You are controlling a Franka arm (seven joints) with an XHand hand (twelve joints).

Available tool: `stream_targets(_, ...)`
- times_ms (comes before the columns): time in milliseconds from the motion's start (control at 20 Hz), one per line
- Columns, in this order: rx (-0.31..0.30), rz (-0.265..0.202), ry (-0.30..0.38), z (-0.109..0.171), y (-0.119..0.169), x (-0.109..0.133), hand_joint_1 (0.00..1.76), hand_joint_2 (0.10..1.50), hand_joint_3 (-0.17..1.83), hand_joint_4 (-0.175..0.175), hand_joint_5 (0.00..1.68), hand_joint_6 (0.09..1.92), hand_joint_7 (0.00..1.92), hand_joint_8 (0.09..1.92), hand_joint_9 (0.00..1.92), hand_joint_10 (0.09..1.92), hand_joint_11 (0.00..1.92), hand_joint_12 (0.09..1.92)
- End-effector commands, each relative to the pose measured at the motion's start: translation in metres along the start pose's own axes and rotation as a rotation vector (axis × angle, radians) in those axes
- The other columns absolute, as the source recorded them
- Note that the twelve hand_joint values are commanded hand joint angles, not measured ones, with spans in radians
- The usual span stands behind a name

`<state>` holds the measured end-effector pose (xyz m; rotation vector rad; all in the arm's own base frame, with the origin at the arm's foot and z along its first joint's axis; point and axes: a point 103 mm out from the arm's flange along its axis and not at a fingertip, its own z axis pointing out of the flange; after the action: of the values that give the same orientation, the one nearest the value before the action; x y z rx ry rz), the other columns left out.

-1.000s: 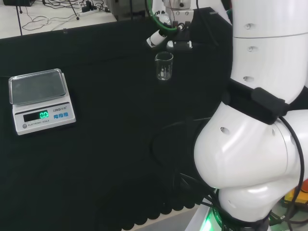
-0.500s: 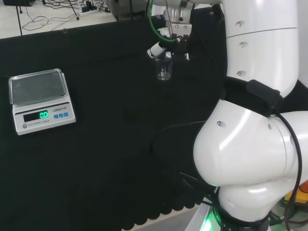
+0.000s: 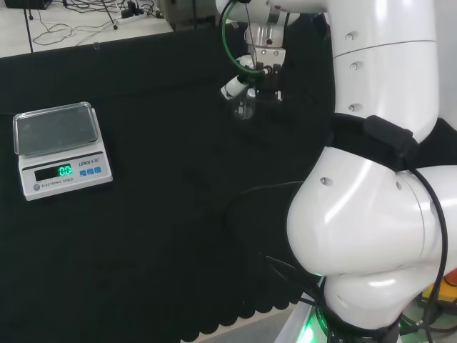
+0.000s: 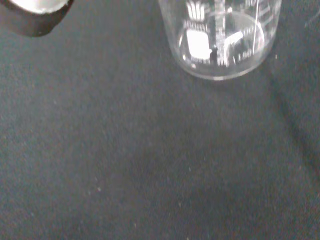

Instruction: Pick up the beaker.

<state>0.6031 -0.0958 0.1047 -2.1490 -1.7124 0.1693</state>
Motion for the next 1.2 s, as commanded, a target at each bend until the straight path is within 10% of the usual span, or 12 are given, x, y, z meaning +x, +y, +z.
stream_targets(50,0.044,0.019,-0.009,0.0233,0.0057,-0.0023,0.65,0.74,0.18,0.0,0.14,0.09,0.06,0.68,0.08,0.83,0.0,0.9)
stream_targets(400,-0.023,0.071,-0.034,0.0271,0.0068,0.0021,0.92,0.73,0.3,0.027,0.4,0.13,0.34,0.81,0.43,0.81,0.22,1.42)
stream_targets(600,-0.073,0.085,-0.038,0.0269,0.0075,0.0049,1.11,0.65,0.75,0.002,0.47,1.1,0.59,1.15,0.76,0.91,0.71,1.25)
stream_targets(850,-0.111,0.092,-0.032,0.026,0.0081,0.0057,1.12,0.93,0.53,-0.15,0.75,1.35,0.69,1.48,0.88,1.21,1.07,1.05)
stream_targets(1000,-0.123,0.095,-0.032,0.0246,0.0086,0.0053,1.16,0.99,0.48,-0.033,0.75,1.36,0.8,1.46,0.91,1.26,1.16,0.99)
stream_targets(1200,-0.135,0.099,-0.032,0.0234,0.0075,0.0057,1.18,0.96,0.55,-0.014,0.76,1.36,0.84,1.47,0.94,1.28,1.2,0.96)
